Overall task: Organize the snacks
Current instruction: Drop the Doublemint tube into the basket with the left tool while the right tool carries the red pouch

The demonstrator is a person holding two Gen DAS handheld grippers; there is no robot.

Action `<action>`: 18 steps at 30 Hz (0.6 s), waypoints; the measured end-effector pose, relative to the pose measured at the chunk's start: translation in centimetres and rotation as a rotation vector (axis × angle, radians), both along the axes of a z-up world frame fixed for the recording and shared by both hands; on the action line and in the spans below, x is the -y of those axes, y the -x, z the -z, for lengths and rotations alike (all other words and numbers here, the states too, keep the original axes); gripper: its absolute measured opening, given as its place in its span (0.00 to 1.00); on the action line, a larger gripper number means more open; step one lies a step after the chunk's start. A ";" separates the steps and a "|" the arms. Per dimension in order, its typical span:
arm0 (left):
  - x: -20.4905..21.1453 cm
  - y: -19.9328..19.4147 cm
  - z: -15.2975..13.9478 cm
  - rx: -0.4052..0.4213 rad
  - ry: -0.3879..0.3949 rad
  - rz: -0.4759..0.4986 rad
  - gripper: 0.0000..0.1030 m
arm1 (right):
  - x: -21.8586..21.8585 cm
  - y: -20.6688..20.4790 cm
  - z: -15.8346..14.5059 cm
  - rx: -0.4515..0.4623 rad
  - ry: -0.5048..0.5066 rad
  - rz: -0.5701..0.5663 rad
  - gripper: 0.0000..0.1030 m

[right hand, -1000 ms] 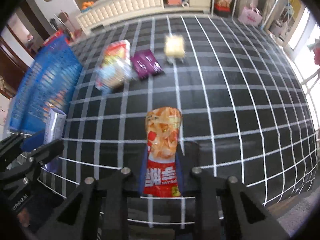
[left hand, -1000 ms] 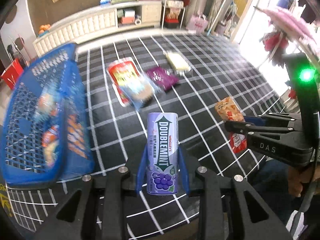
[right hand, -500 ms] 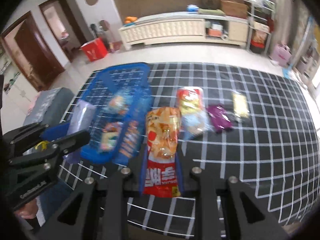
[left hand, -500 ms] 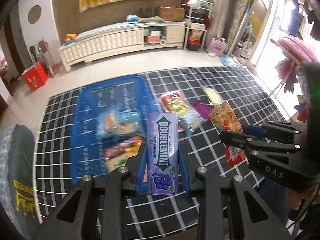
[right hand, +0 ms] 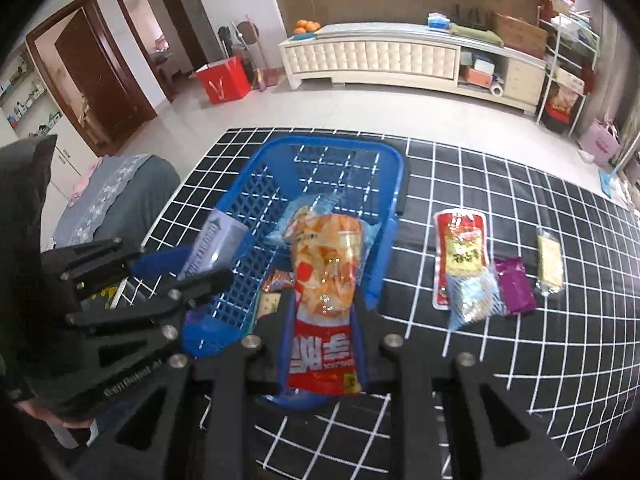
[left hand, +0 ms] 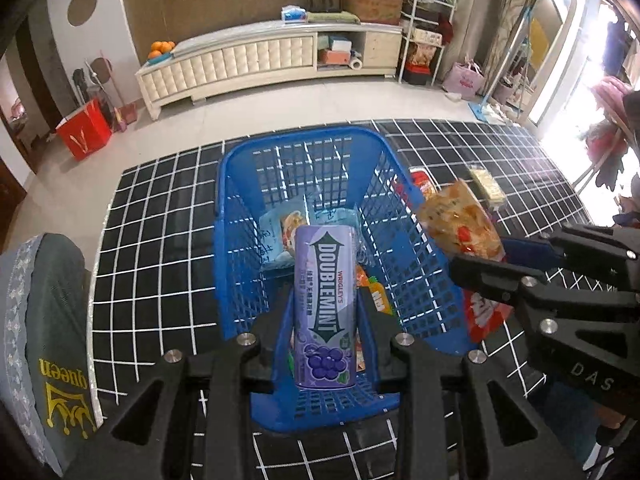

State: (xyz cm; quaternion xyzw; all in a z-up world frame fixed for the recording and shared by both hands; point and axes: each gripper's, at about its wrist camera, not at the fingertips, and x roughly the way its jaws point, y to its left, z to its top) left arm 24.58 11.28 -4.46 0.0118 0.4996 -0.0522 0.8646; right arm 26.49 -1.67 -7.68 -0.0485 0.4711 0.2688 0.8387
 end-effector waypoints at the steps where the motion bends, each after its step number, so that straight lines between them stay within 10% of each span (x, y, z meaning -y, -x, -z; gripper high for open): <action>1: 0.0 -0.3 0.4 -0.010 0.005 0.004 0.27 | -0.2 -0.4 0.2 -0.005 0.002 0.000 0.28; 9: -0.1 -0.6 2.6 -0.072 0.025 -0.003 0.27 | -1.1 -1.5 0.8 -0.024 0.016 0.005 0.28; 14: -1.1 0.0 2.5 -0.042 0.066 -0.031 0.54 | -1.5 -1.3 1.2 -0.034 0.027 0.003 0.28; 18: -1.8 0.6 1.8 -0.025 0.085 -0.052 0.57 | -1.9 -1.0 1.1 -0.036 0.035 -0.002 0.28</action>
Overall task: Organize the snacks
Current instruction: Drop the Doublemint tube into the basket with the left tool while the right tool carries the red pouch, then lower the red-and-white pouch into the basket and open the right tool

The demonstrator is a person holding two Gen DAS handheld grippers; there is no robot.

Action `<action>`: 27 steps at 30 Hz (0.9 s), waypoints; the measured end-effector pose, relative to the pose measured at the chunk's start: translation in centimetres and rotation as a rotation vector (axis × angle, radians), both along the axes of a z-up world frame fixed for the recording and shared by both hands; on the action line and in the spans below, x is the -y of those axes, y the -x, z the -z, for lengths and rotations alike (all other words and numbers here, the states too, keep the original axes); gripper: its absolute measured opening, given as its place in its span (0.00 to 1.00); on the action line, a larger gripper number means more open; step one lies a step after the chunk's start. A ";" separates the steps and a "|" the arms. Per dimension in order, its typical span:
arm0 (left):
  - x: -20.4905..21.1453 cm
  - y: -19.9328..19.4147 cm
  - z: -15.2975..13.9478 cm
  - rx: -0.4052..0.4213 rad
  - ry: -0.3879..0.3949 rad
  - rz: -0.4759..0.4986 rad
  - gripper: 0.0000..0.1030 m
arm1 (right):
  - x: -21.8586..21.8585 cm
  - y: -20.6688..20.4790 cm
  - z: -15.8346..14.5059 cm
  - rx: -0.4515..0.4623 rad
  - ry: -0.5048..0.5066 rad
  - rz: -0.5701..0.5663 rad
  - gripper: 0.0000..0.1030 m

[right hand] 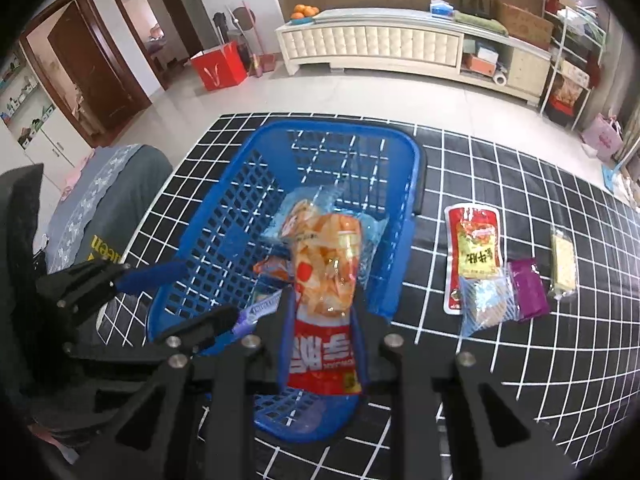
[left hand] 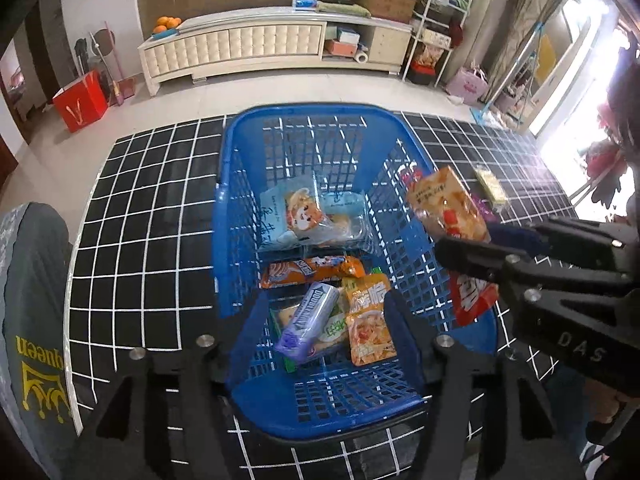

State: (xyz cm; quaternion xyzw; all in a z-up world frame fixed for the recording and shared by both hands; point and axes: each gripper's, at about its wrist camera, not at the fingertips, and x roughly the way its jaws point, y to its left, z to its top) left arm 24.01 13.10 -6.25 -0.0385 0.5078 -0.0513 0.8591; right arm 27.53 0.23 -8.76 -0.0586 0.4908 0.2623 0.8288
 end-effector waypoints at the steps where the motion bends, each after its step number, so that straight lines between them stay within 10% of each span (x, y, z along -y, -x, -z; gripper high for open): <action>1: -0.2 0.3 -0.3 0.009 0.000 -0.003 0.57 | -0.1 0.1 -0.1 0.001 0.003 -0.002 0.28; 24: -5.8 0.5 -0.3 0.081 0.021 -0.023 0.67 | -4.7 -1.0 3.1 -0.020 0.185 0.021 0.30; 27: -6.1 0.3 -0.3 0.084 0.028 -0.026 0.67 | -4.4 -0.9 2.9 0.026 0.219 0.049 0.42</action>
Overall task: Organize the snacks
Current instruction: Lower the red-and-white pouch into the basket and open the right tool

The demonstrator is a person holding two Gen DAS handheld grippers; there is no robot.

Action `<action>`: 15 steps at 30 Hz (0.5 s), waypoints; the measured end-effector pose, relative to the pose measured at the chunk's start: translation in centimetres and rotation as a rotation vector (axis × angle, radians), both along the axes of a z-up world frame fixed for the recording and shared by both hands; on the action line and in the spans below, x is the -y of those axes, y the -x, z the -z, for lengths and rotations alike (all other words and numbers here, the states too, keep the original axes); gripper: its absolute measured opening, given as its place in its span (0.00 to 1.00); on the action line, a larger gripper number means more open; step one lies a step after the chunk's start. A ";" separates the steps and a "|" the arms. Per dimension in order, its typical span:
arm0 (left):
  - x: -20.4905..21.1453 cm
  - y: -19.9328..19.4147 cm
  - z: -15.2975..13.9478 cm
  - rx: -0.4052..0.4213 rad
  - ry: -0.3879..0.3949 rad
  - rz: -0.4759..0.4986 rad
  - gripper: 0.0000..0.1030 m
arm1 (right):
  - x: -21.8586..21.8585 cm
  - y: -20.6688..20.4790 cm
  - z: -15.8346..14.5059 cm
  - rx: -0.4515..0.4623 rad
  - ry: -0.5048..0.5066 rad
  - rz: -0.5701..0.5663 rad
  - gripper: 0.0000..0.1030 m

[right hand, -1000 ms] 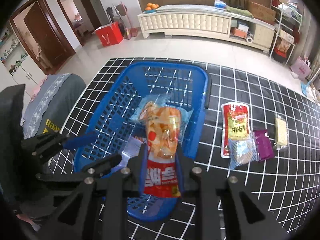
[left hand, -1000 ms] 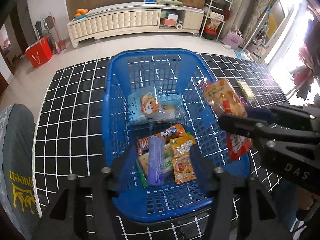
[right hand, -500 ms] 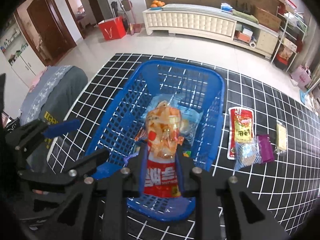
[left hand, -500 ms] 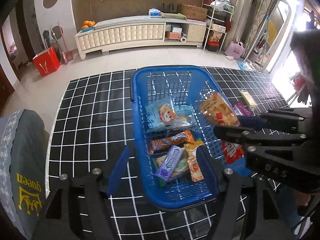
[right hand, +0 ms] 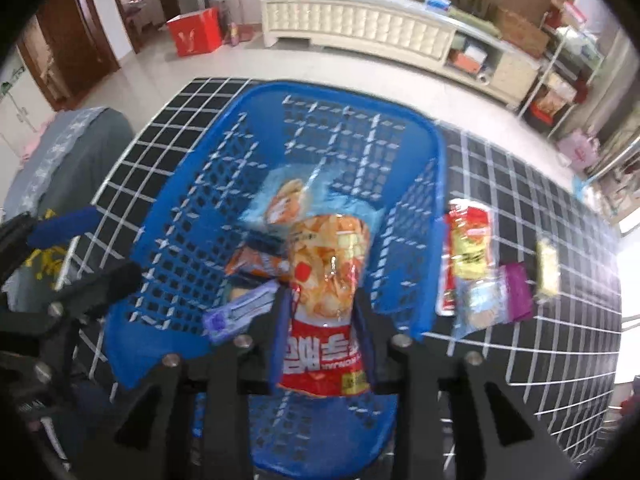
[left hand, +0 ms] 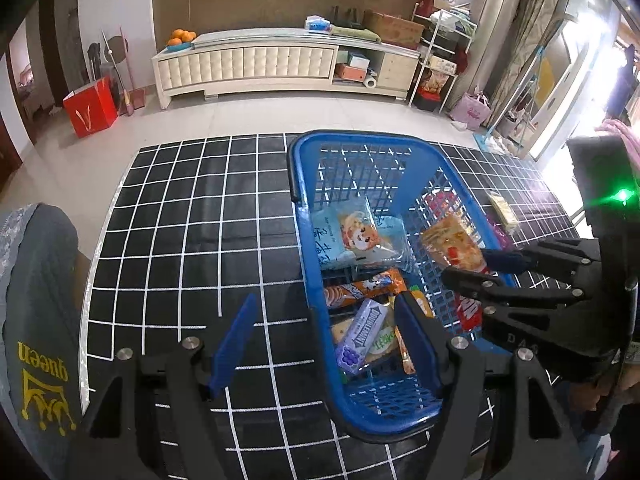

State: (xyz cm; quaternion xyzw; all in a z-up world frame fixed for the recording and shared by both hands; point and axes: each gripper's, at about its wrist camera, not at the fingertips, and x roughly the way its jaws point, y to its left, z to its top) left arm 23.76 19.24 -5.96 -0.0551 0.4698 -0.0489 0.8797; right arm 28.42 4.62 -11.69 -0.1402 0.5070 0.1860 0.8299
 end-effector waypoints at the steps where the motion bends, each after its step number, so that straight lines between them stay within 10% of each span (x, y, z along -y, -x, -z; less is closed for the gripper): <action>1: 0.0 -0.1 0.0 -0.004 0.002 -0.003 0.67 | 0.2 0.0 -0.1 0.003 -0.005 0.011 0.51; 4: 0.3 0.0 -0.1 -0.004 -0.006 -0.007 0.67 | 1.0 0.2 -0.6 0.002 -0.047 0.020 0.68; 15: 4.8 1.3 -2.0 -0.001 -0.030 0.039 0.74 | 5.0 2.0 -2.9 0.019 -0.104 0.022 0.75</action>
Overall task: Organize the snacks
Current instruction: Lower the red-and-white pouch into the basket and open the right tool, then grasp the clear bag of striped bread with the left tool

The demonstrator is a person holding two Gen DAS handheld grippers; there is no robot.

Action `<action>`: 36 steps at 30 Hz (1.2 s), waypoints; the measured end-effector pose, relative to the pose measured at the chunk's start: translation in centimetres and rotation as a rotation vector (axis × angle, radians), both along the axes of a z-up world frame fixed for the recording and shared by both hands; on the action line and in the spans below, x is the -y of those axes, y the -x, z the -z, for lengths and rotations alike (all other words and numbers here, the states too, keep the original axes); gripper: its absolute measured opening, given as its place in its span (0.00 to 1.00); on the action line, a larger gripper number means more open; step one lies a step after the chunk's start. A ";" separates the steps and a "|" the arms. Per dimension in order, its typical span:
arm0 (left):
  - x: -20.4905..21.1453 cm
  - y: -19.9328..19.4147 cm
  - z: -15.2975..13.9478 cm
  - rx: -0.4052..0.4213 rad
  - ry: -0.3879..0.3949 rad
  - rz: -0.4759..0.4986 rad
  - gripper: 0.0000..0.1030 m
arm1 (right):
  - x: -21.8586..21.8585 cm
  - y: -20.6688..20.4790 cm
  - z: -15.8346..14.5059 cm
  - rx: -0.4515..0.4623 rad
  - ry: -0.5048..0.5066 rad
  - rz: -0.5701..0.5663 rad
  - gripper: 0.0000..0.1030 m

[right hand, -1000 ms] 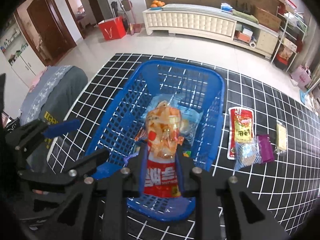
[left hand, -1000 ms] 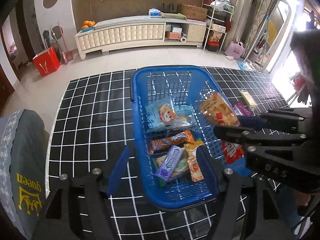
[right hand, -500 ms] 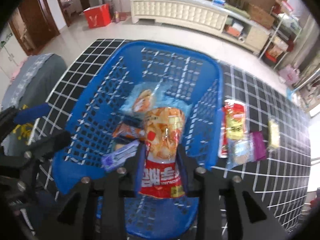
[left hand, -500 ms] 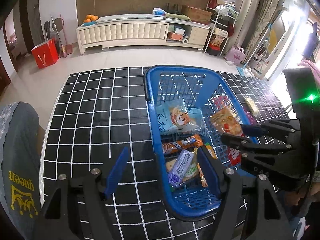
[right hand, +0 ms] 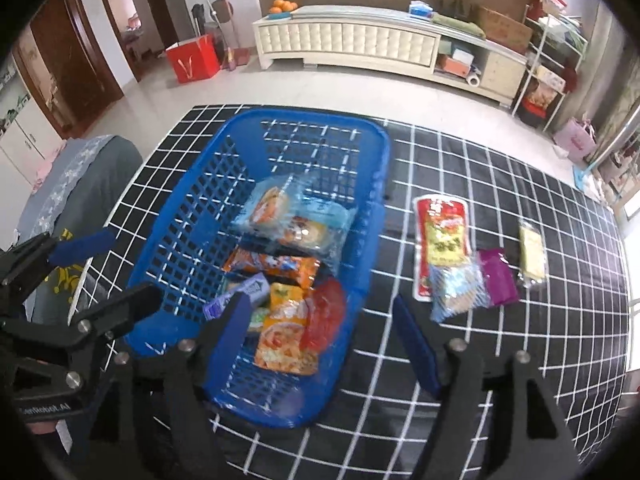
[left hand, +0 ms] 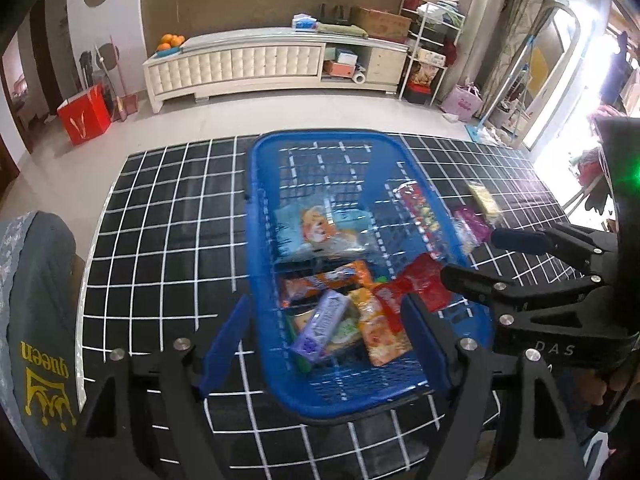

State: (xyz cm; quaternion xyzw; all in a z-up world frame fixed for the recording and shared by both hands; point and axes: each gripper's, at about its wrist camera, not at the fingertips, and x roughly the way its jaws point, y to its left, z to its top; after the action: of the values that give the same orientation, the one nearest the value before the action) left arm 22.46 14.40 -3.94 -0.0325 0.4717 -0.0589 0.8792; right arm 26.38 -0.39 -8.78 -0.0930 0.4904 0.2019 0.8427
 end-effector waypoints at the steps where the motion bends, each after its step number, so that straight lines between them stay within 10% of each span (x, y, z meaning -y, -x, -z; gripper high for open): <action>1: 0.5 0.0 -0.3 0.006 -0.005 0.006 0.74 | 0.5 0.1 -0.2 0.004 -0.005 0.001 0.75; 20: 17.4 -2.4 -1.8 0.020 -0.044 0.182 0.76 | 16.5 -0.6 -2.2 0.043 -0.048 0.162 0.75; 36: 23.5 -7.2 5.9 -0.063 -0.005 0.063 0.76 | 24.6 -4.6 3.4 0.035 0.004 0.231 0.77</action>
State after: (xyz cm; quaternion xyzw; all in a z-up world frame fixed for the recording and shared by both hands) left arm 29.62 -9.11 -9.84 -0.0172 0.5002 -0.0844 0.8616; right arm 31.01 -24.98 -12.15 -0.0410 0.4836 0.1008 0.8685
